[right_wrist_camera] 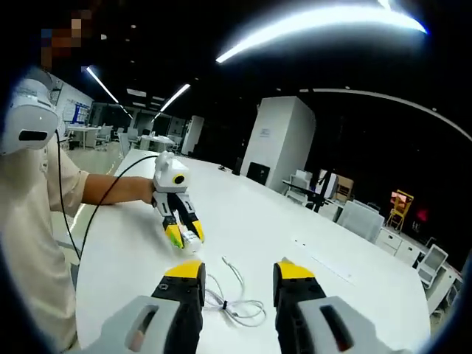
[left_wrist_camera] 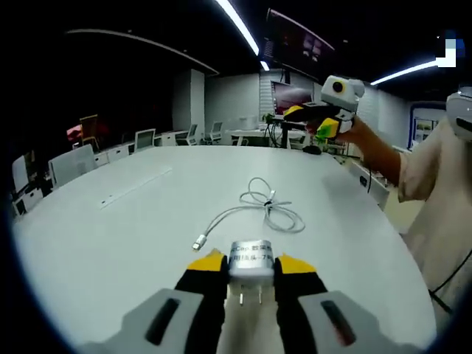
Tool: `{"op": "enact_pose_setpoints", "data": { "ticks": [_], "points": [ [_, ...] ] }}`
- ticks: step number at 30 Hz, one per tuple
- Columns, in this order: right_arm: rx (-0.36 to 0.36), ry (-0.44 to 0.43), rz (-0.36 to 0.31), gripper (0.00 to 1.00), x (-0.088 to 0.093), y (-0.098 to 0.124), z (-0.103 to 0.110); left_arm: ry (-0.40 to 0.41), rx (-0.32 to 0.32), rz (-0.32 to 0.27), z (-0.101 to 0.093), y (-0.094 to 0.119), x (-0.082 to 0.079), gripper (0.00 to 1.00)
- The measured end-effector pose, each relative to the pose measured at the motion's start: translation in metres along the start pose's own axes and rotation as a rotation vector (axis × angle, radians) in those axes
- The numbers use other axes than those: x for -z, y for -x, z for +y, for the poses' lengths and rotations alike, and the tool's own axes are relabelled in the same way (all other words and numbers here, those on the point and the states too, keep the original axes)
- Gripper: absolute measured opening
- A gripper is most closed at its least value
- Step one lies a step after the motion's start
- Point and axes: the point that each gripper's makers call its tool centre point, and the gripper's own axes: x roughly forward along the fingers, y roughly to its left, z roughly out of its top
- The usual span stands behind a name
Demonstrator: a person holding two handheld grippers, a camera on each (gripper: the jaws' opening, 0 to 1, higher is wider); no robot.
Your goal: Plug the desk Type‑C cable into the charger adapter.
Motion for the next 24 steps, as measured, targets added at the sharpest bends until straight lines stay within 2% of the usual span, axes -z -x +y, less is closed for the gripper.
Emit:
{"op": "enact_pose_setpoints", "data": {
  "ticks": [6, 15, 24],
  "points": [
    [-0.014, 0.002, 0.016, 0.38, 0.007, -0.004, 0.003, -0.017, 0.060, 0.003, -0.010, -0.002, 0.001, 0.25],
    [-0.016, 0.003, 0.014, 0.38, 0.007, -0.002, 0.004, -0.002, 0.115, 0.031, -0.013, -0.004, 0.010, 0.25],
    [-0.017, 0.009, 0.020, 0.38, 0.008, -0.002, 0.005, -0.020, 0.133, 0.028, -0.011, -0.002, 0.016, 0.26]
  ]
}}
